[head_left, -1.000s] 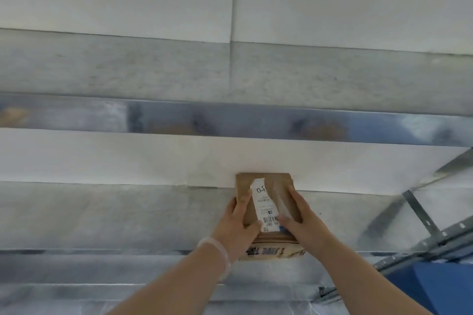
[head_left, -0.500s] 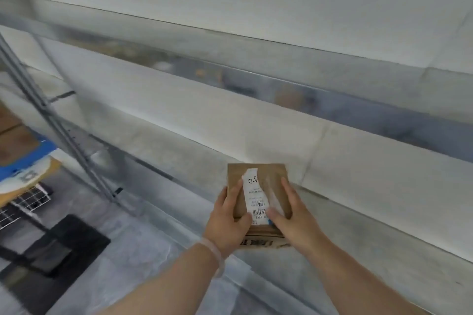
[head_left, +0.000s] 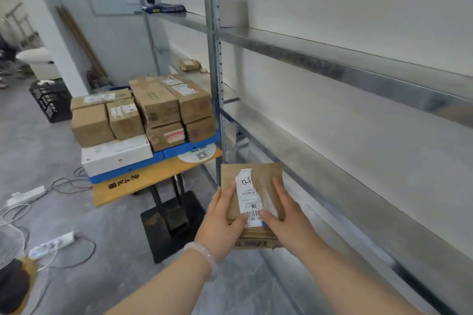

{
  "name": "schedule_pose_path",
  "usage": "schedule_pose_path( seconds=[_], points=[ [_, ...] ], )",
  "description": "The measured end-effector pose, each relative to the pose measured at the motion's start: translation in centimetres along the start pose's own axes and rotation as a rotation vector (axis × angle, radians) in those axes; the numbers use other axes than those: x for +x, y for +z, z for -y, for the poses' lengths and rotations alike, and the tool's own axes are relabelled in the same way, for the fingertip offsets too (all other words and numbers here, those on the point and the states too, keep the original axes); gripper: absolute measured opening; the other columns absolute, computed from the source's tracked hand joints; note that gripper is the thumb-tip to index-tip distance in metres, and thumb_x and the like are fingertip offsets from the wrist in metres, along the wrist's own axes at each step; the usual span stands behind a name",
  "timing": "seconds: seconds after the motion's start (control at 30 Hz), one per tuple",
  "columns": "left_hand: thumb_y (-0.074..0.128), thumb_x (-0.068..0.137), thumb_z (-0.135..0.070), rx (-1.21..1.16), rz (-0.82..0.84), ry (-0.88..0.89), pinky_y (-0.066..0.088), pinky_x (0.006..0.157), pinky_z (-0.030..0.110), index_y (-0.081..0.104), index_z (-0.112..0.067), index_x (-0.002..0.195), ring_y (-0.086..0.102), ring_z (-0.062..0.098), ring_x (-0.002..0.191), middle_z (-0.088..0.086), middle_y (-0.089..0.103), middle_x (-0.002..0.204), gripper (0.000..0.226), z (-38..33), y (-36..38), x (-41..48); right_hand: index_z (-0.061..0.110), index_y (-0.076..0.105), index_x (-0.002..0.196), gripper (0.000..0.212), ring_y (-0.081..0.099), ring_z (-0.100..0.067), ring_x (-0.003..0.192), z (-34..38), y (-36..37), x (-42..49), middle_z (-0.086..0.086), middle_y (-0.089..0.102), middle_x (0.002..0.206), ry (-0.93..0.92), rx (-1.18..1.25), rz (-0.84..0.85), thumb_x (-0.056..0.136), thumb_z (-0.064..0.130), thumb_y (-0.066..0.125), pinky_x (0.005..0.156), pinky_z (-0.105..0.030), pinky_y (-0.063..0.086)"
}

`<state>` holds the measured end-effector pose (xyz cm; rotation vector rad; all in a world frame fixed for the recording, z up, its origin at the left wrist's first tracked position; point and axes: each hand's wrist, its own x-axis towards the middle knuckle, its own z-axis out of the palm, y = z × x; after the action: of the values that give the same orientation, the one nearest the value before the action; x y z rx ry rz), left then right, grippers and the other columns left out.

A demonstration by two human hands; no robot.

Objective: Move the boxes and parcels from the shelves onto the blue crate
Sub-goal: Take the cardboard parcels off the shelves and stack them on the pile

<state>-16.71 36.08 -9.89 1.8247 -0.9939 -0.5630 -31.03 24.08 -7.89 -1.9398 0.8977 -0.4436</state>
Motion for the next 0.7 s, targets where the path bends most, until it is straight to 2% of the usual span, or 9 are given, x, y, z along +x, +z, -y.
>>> schedule_pose_path(
  seconds=[0.07,0.17,0.23,0.33,0.43,0.53,0.6,0.7],
  points=[
    [0.061,0.087,-0.042,-0.006,-0.057,-0.024,0.045,0.106,0.040,0.014,-0.074,0.134,0.034,0.014,0.139,-0.014,0.016,0.158,0.074,1.8,-3.8,-0.2,0.047,0.009,0.152,0.081,0.040,-0.004,0.125,2.3,3.6,1.3,0.011,0.035,0.149,-0.035,-0.007,0.048,0.093,0.036,0.063,0.095,-0.019,0.036],
    [0.062,0.089,-0.038,-0.011,-0.147,-0.073,0.040,0.110,0.040,0.015,-0.071,0.137,0.027,0.011,0.143,-0.015,0.014,0.159,0.075,4.2,-8.3,-0.4,0.049,0.009,0.151,0.081,0.037,-0.009,0.134,5.3,7.9,3.2,0.010,0.031,0.153,-0.066,-0.031,0.125,0.093,0.037,0.063,0.105,-0.027,0.036],
    [0.062,0.091,-0.033,-0.044,-0.215,-0.096,0.034,0.113,0.032,0.017,-0.064,0.142,0.022,0.009,0.144,-0.013,0.014,0.159,0.075,5.4,-10.7,-0.3,0.050,0.008,0.151,0.082,0.033,-0.011,0.138,7.1,10.2,4.8,0.011,0.028,0.155,-0.098,-0.051,0.181,0.092,0.039,0.064,0.110,-0.030,0.034],
    [0.061,0.093,-0.028,-0.044,-0.309,-0.137,0.027,0.106,0.021,0.019,-0.056,0.146,0.018,0.006,0.145,-0.012,0.014,0.160,0.073,7.1,-13.8,0.4,0.046,0.008,0.153,0.083,0.028,-0.008,0.140,9.4,13.5,7.6,0.015,0.025,0.155,-0.162,-0.091,0.255,0.092,0.040,0.064,0.108,-0.023,0.028],
    [0.061,0.093,-0.029,-0.036,-0.367,-0.179,0.030,0.113,0.028,0.019,-0.058,0.145,0.023,0.006,0.143,-0.012,0.018,0.159,0.072,8.8,-16.6,1.4,0.050,0.008,0.152,0.084,0.028,-0.005,0.138,10.8,16.7,10.5,0.012,0.027,0.156,-0.189,-0.062,0.332,0.091,0.040,0.065,0.110,-0.025,0.027],
    [0.061,0.094,-0.028,-0.041,-0.425,-0.218,0.023,0.111,0.023,0.021,-0.055,0.146,0.019,0.001,0.141,-0.013,0.019,0.159,0.071,10.6,-19.3,3.5,0.055,0.009,0.149,0.084,0.031,-0.008,0.138,12.1,19.5,13.9,0.011,0.029,0.155,-0.187,-0.042,0.392,0.089,0.043,0.066,0.113,-0.031,0.030],
    [0.062,0.093,-0.029,-0.060,-0.463,-0.238,0.021,0.113,0.024,0.024,-0.057,0.145,0.017,0.001,0.143,-0.014,0.019,0.159,0.070,11.4,-21.0,5.3,0.052,0.010,0.150,0.083,0.032,-0.004,0.134,13.4,21.0,16.6,0.013,0.031,0.152,-0.217,-0.028,0.423,0.090,0.040,0.066,0.109,-0.025,0.029],
    [0.064,0.090,-0.031,-0.094,-0.532,-0.264,0.028,0.117,0.035,0.025,-0.068,0.134,0.025,0.003,0.143,-0.014,0.026,0.157,0.070,12.0,-23.5,8.2,0.051,0.009,0.150,0.083,0.036,-0.001,0.125,15.7,22.7,20.7,0.018,0.034,0.144,-0.248,-0.023,0.492,0.091,0.037,0.066,0.104,-0.022,0.032]
  ],
)
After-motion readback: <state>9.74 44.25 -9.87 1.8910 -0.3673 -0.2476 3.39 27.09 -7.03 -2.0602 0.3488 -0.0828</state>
